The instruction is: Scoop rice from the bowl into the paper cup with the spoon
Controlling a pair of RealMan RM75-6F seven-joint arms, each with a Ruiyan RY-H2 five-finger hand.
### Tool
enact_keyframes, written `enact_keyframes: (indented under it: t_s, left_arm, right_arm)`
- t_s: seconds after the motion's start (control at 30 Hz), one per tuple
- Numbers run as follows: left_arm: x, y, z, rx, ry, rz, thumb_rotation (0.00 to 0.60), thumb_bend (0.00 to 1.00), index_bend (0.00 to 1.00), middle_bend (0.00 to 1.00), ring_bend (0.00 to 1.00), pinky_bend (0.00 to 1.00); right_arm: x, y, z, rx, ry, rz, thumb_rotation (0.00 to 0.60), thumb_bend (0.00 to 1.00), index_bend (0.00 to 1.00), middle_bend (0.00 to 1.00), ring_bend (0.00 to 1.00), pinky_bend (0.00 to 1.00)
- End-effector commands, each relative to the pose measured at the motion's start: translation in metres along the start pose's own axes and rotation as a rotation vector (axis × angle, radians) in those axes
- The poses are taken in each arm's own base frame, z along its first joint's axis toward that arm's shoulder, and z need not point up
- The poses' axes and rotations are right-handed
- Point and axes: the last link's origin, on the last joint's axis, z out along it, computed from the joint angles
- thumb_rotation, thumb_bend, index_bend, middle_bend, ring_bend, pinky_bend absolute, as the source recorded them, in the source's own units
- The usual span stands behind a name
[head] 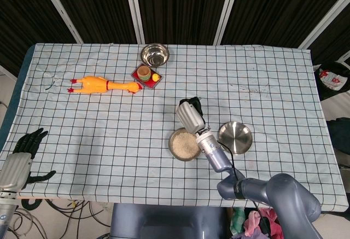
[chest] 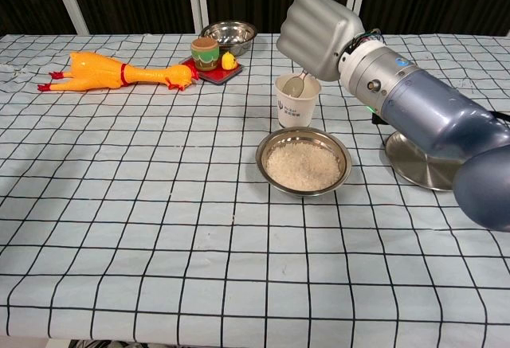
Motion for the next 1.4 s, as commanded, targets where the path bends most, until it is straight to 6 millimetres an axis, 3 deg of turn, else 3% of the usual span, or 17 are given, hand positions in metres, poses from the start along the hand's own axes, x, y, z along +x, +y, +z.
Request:
enact_keyframes:
  t_s: [0.03,0.6,0.97,1.17,1.4]
  left_arm:
    - [0.000,0.000,0.000,0.000,-0.001,-0.002,0.600,0.00,0.00,0.00,0.00,0.00]
    - [-0.001,-0.001,0.000,0.009,0.000,0.002,0.600,0.00,0.00,0.00,0.00,0.00]
    - [-0.001,-0.001,-0.001,0.005,0.013,0.012,0.600,0.00,0.00,0.00,0.00,0.00]
    - [-0.003,-0.001,-0.003,0.001,0.009,0.019,0.600,0.00,0.00,0.00,0.00,0.00]
    - [-0.004,-0.001,-0.005,-0.001,0.001,0.023,0.600,0.00,0.00,0.00,0.00,0.00]
  right_arm:
    - [-0.001,0.001,0.000,-0.009,0.001,0.005,0.600,0.53,0.74,1.00,1.00,1.00]
    - [0.003,0.023,-0.007,-0.068,0.003,0.067,0.600,0.53,0.74,1.00,1.00,1.00]
    - [0.008,0.072,-0.032,-0.220,-0.095,0.284,0.600,0.53,0.74,1.00,1.00,1.00]
    - [-0.016,0.091,-0.066,-0.236,-0.194,0.304,0.600,0.52,0.74,1.00,1.00,1.00]
    - [-0.059,0.091,-0.113,-0.248,-0.364,0.336,0.600,0.52,0.74,1.00,1.00,1.00]
